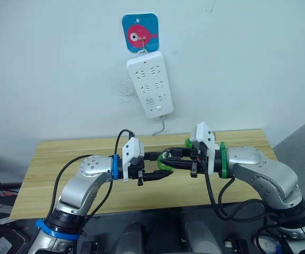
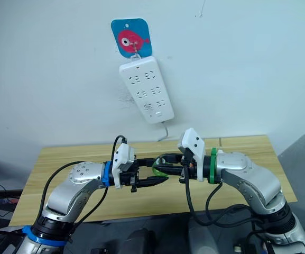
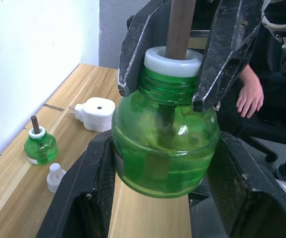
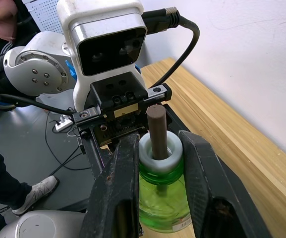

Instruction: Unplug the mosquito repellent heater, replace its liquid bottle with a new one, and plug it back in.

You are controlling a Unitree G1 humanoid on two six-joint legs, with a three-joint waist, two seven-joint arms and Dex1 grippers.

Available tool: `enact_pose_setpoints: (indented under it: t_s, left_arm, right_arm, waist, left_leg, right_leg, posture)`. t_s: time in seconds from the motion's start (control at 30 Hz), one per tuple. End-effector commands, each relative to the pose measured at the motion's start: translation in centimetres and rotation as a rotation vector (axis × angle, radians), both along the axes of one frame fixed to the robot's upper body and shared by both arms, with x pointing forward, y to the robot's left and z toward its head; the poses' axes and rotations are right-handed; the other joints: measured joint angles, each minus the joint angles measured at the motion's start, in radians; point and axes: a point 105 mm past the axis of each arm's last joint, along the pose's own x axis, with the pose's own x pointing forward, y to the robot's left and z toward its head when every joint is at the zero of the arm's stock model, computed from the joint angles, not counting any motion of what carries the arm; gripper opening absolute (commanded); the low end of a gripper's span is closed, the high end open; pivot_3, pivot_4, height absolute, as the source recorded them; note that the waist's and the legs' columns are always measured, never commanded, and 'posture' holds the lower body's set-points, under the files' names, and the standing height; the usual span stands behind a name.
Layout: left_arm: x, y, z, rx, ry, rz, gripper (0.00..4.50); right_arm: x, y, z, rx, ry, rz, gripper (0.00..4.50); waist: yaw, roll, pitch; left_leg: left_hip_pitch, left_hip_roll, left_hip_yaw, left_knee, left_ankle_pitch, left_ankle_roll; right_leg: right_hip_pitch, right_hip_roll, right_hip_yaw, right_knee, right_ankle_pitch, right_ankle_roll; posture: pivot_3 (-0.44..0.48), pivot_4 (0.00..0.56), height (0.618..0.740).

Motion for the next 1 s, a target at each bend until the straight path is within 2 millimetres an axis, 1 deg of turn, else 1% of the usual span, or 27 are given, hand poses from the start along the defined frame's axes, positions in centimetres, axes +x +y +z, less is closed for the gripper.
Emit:
enact_pose_setpoints:
  t_s: [0.03,0.1,0.13,0.17,0.27,0.3,0.33,0.4,0.5,0.57,0.7,0.8,0.9,1.0]
  left_arm:
    - [-0.1,-0.3,2.0,-0.101,-0.046,0.001,2.24]
    - [0.2,-0.1,1.9,-0.095,-0.050,0.023,2.24]
    - [0.1,-0.1,1.7,-0.087,-0.053,0.012,2.94]
    - [0.1,0.1,1.6,-0.078,-0.053,0.014,3.13]
    - [0.8,0.8,0.8,-0.069,0.012,0.078,4.12]
    - [0.7,0.9,0.6,-0.068,0.046,0.078,4.44]
    - [0.6,0.9,0.6,-0.075,0.071,0.075,4.50]
    - [0.7,0.6,1.3,-0.134,0.144,0.102,4.50]
    - [1.0,-0.2,3.1,-0.259,0.282,0.137,4.50]
    - [1.0,-0.5,4.2,-0.325,0.363,0.133,4.50]
    - [1.4,-0.9,5.9,-0.441,0.504,0.123,4.50]
    - [1.1,-1.3,6.9,-0.507,0.617,0.066,4.50]
    - [0.5,-1.7,7.1,-0.514,0.677,0.026,4.50]
    - [0.8,-2.1,7.3,-0.552,0.704,0.039,4.50]
  right_arm:
    - [-0.3,-0.1,0.8,0.024,-0.027,0.009,0.82]
    - [-0.3,-0.4,1.0,0.035,-0.031,-0.007,0.82]
    - [-0.2,-0.5,1.1,0.042,-0.030,-0.017,0.82]
    - [-0.1,-0.7,1.2,0.052,-0.028,-0.030,0.82]
    - [0.4,-1.7,2.0,0.114,-0.006,-0.106,0.82]
    - [0.6,-2.3,2.3,0.145,0.010,-0.142,0.82]
    - [0.8,-2.8,2.6,0.176,0.029,-0.176,0.82]
    - [1.1,-3.7,3.1,0.270,0.084,-0.250,0.82]
    - [1.4,-5.0,3.4,0.432,0.201,-0.356,0.82]
    - [1.3,-5.3,3.5,0.529,0.278,-0.395,0.82]
    - [0.9,-5.2,3.8,0.687,0.416,-0.433,0.82]
    - [0.6,-5.1,4.0,0.755,0.482,-0.451,0.82]
    - [0.5,-4.7,4.5,0.807,0.526,-0.446,0.82]
    - [0.2,-4.3,4.8,0.824,0.555,-0.428,0.82]
  waist:
    - [0.000,0.000,0.000]
    - [0.001,0.000,-0.001]
    - [0.000,-0.001,-0.001]
    - [0.000,-0.001,-0.002]
    - [0.000,0.000,-0.003]
    - [0.000,-0.001,-0.003]
    - [-0.001,-0.001,-0.004]
    - [-0.002,-0.001,-0.004]
    - [-0.003,-0.001,-0.006]
    - [-0.003,-0.001,-0.007]
    - [-0.017,0.000,-0.010]
    - [-0.026,0.000,-0.015]
    - [-0.034,0.000,-0.019]
    - [-0.046,0.001,-0.024]
  left_leg:
    - [0.000,0.000,0.000,0.000,0.000,0.000]
    - [0.000,0.000,0.000,0.000,0.000,0.000]
    - [0.000,0.000,0.000,0.000,0.000,0.000]
    - [0.000,0.000,0.000,0.000,0.000,0.000]
    - [0.000,0.000,0.000,0.000,0.000,0.000]
    - [0.000,0.000,0.000,0.000,0.000,0.000]
    - [0.000,0.000,0.000,0.001,0.000,0.000]
    - [0.000,0.000,0.000,0.001,0.000,0.000]
    - [-0.001,0.000,-0.001,0.001,0.000,0.000]
    - [-0.002,0.000,-0.003,0.002,0.000,0.000]
    - [-0.001,0.000,-0.003,0.002,0.000,0.000]
    - [-0.001,0.000,-0.003,0.002,0.000,0.000]
    - [0.000,0.000,-0.001,0.002,0.000,0.000]
    - [0.000,0.000,0.000,0.002,0.000,0.000]
  right_leg:
    - [0.000,0.000,0.000,0.000,0.000,0.000]
    - [0.000,0.000,0.000,0.000,0.000,0.000]
    - [0.000,0.000,0.000,0.000,0.000,0.000]
    - [0.000,0.000,0.000,0.000,0.000,0.000]
    - [0.000,0.000,0.000,0.001,0.000,0.000]
    - [0.000,0.000,0.000,0.001,0.000,0.000]
    - [0.000,0.000,0.000,0.001,0.000,0.000]
    - [0.000,0.000,0.000,0.001,0.000,0.000]
    - [0.000,-0.001,0.001,0.001,0.000,0.000]
    - [0.000,-0.001,0.001,0.001,0.001,0.001]
    - [0.000,-0.002,0.001,0.003,0.001,0.001]
    - [0.000,-0.001,0.001,0.003,0.001,0.001]
    - [0.000,0.001,0.001,0.004,0.001,0.001]
    - [0.000,0.001,0.002,0.003,0.001,0.001]
  posture:
    - [-0.167,0.142,0.740]
    - [-0.169,0.139,0.740]
    - [-0.171,0.139,0.740]
    - [-0.171,0.139,0.740]
    - [-0.182,0.136,0.740]
    - [-0.186,0.136,0.740]
    - [-0.188,0.136,0.740]
    - [-0.192,0.132,0.740]
    - [-0.197,0.130,0.740]
    - [-0.199,0.130,0.740]
    - [-0.202,0.129,0.740]
    - [-0.203,0.129,0.740]
    - [-0.206,0.131,0.740]
    - [-0.208,0.132,0.740]
